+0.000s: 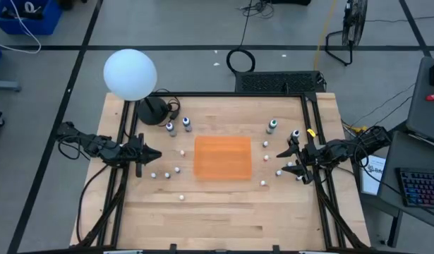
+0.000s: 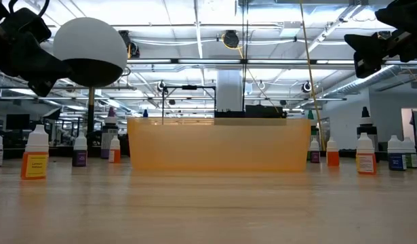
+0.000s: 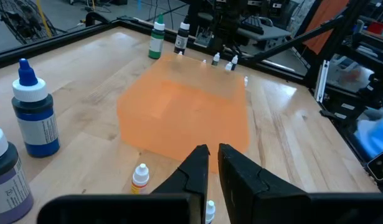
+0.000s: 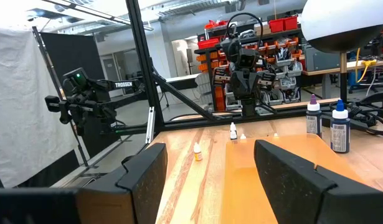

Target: Pick & Place food coloring

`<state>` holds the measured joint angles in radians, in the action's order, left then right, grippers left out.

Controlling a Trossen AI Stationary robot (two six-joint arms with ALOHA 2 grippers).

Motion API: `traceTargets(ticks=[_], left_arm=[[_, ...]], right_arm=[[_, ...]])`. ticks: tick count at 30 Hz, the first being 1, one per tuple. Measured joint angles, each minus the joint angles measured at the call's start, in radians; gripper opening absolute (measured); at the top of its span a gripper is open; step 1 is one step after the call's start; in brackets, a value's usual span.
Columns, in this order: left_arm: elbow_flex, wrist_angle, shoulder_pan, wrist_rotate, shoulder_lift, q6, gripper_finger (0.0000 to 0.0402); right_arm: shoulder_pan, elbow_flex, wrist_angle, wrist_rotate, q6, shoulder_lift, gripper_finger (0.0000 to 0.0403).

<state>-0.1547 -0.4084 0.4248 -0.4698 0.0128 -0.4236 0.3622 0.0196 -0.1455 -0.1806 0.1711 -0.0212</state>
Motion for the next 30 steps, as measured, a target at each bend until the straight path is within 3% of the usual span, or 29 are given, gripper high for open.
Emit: traceTargets(ticks=[20, 30], left_arm=[[0.000, 0.000, 0.000, 0.000, 0.000, 0.000, 0.0042], [0.000, 0.000, 0.000, 0.000, 0.000, 0.000, 0.0042]], right_arm=[[0.000, 0.000, -0.001, 0.000, 0.000, 0.000, 0.0228], [0.000, 0.000, -0.201, -0.016, 0.078, 0.001, 0.0228]])
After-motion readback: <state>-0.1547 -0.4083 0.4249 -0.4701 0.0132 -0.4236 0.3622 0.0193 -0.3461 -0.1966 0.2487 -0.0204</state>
